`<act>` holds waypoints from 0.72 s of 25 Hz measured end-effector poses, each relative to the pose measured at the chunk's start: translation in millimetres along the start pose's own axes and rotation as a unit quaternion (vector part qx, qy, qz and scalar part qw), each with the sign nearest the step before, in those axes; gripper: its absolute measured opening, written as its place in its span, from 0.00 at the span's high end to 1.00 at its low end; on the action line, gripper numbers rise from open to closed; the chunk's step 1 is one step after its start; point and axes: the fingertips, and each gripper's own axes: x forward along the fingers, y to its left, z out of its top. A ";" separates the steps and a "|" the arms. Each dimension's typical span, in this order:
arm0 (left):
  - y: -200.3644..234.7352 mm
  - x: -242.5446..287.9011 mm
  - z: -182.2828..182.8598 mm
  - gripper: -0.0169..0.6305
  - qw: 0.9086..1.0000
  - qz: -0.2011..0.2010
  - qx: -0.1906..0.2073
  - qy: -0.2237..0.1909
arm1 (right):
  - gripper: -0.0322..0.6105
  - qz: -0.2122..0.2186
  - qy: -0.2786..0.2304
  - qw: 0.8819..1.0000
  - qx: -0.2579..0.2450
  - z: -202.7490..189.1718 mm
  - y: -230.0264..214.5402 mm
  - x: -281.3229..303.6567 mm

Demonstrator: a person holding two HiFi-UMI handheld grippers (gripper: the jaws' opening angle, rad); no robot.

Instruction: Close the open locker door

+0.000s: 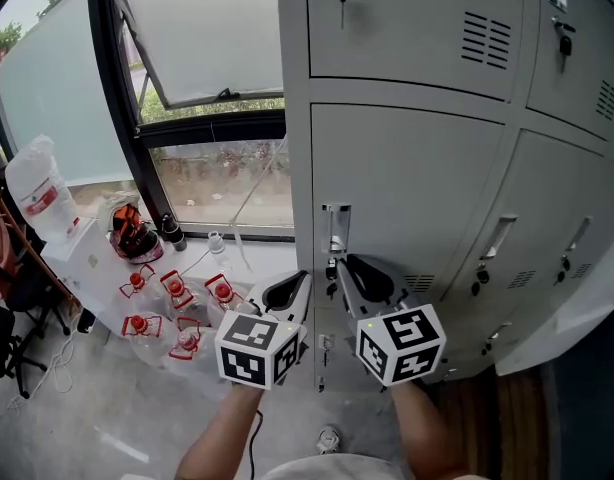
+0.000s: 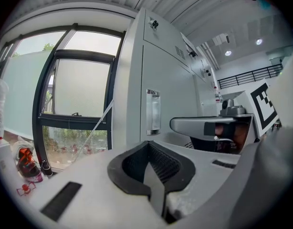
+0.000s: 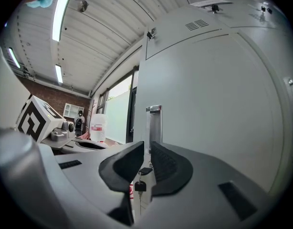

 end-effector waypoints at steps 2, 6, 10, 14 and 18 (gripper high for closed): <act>-6.5 -3.6 -1.9 0.96 1.000 -0.004 0.000 0.001 | 0.89 -0.004 0.003 1.000 0.001 -2.6 1.3 -8.5; -21.0 -10.7 -7.2 0.96 1.000 -0.014 -0.001 0.007 | 0.89 -0.013 0.007 1.000 0.002 -6.1 3.8 -26.2; -33.2 -19.9 -10.0 0.96 1.000 -0.024 0.001 0.008 | 0.89 -0.021 0.012 1.000 0.003 -10.3 8.6 -41.9; -42.5 -30.2 -13.4 0.96 1.000 -0.030 0.001 0.009 | 0.90 -0.028 0.014 1.000 0.004 -13.4 16.1 -57.3; -51.6 -39.8 -16.7 0.96 0.999 -0.037 0.001 0.010 | 0.92 -0.035 0.011 0.999 0.003 -12.6 22.7 -72.1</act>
